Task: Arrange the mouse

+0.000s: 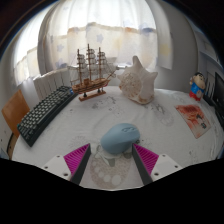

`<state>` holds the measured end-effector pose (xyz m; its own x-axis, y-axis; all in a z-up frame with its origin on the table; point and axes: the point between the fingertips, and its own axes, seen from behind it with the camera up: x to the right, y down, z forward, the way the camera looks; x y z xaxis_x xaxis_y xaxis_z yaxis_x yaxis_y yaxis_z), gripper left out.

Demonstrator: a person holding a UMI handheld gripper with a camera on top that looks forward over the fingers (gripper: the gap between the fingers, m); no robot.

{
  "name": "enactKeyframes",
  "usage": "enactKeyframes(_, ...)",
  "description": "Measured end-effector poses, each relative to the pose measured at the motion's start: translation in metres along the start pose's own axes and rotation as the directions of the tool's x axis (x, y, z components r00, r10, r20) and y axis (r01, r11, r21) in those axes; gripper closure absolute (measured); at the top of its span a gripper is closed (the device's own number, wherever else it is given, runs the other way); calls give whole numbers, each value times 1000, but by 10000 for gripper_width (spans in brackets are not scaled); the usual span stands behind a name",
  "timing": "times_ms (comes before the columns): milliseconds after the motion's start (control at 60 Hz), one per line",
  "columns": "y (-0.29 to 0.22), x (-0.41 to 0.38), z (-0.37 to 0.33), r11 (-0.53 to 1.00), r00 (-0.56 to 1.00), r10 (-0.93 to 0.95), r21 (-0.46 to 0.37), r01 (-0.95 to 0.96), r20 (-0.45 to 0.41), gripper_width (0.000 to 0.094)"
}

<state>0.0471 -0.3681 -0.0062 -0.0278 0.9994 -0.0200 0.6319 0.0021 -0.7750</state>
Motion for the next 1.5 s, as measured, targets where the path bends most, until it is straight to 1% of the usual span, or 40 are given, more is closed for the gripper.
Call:
enactKeyframes(150,-16,2,23,1000,1000,9,-3,-9,3,76)
enactKeyframes(400,-39,-4,51,1000,999,-25,0,25,37,72)
enactKeyframes(550,-47,-7,61,999,997,-44,8,44,58,91)
enactKeyframes(633,-50,-9,65,999,996,-54,13,53,69,152)
enactKeyframes(683,-51,-10,66,998,995,-61,17,60,76,215)
enactKeyframes(717,-52,-11,67,998,995,-66,21,65,78,285)
enactKeyframes(733,-52,-11,67,997,995,-70,24,68,78,338)
enactKeyframes(750,-53,-10,68,997,995,-73,26,71,75,431)
enactKeyframes(767,-53,-9,68,997,994,-76,28,74,74,458)
enactKeyframes(867,-55,-10,69,995,993,-102,19,101,64,527)
enactKeyframes(967,-62,-5,65,998,997,-58,-2,58,60,556)
enactKeyframes(1000,-70,-2,60,999,997,-50,-1,50,56,561)
enactKeyframes(1083,-102,7,37,1000,996,-17,28,14,85,564)
enactKeyframes(1183,-151,35,2,997,993,26,71,-34,112,565)
enactKeyframes(1267,-187,85,-20,992,994,34,116,-46,100,565)
enactKeyframes(1333,-208,141,-27,987,997,40,150,-49,62,565)
enactKeyframes(1400,-216,206,-25,985,1000,15,170,-15,-2,565)
enactKeyframes(1433,-214,239,-21,986,999,9,168,-3,-36,565)
enactKeyframes(1500,-202,298,-8,987,997,1,161,11,-78,566)
